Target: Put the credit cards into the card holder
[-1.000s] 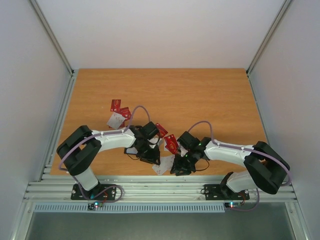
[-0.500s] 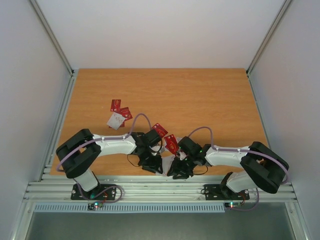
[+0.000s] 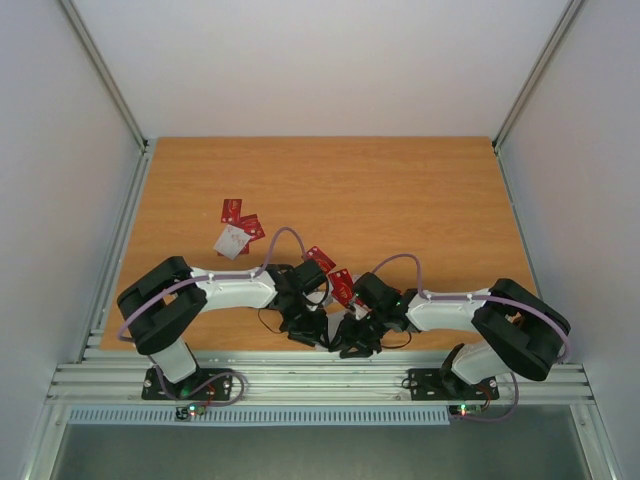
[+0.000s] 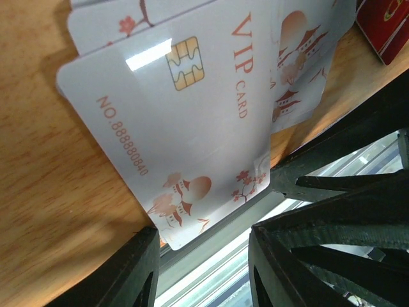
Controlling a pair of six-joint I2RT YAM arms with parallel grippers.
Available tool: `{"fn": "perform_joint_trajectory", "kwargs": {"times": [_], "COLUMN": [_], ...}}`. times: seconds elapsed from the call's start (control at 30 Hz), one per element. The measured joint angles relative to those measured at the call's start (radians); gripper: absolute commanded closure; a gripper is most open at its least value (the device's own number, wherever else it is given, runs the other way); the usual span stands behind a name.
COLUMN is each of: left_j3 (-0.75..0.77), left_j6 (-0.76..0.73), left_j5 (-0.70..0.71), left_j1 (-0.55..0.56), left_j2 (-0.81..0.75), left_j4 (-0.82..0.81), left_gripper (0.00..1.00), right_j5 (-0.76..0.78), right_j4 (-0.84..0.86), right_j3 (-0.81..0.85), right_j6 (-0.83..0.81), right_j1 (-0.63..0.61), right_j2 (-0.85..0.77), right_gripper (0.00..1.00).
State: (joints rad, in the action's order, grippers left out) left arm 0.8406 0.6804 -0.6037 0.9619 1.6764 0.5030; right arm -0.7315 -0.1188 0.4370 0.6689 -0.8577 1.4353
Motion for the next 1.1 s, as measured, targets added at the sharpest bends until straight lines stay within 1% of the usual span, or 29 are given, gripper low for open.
{"fn": "perform_joint_trajectory", "kwargs": {"times": [0.27, 0.5, 0.6, 0.8, 1.1], "left_j3": [-0.001, -0.007, -0.007, -0.007, -0.007], "left_j6": [0.010, 0.026, 0.026, 0.021, 0.010], "left_j5": [-0.014, -0.022, -0.018, -0.017, -0.021], "left_j1": [-0.001, -0.001, -0.001, -0.001, -0.001], "left_j2": [0.008, 0.013, 0.013, 0.015, 0.017], "left_j4": [-0.014, -0.040, -0.037, -0.035, -0.036], "left_gripper": [0.63, 0.68, 0.69, 0.70, 0.71], "right_j5": [0.000, 0.000, 0.003, 0.013, 0.010], "right_j4": [0.000, 0.003, -0.004, -0.069, -0.145], "right_j3": [0.000, 0.000, 0.002, 0.032, 0.068], "right_j6": [-0.007, -0.011, -0.015, -0.031, -0.068], "right_j1": [0.000, 0.000, 0.000, 0.000, 0.000], "right_j2": [0.000, 0.001, 0.000, 0.000, -0.026], "right_gripper": [0.66, 0.73, 0.76, 0.80, 0.81]}}
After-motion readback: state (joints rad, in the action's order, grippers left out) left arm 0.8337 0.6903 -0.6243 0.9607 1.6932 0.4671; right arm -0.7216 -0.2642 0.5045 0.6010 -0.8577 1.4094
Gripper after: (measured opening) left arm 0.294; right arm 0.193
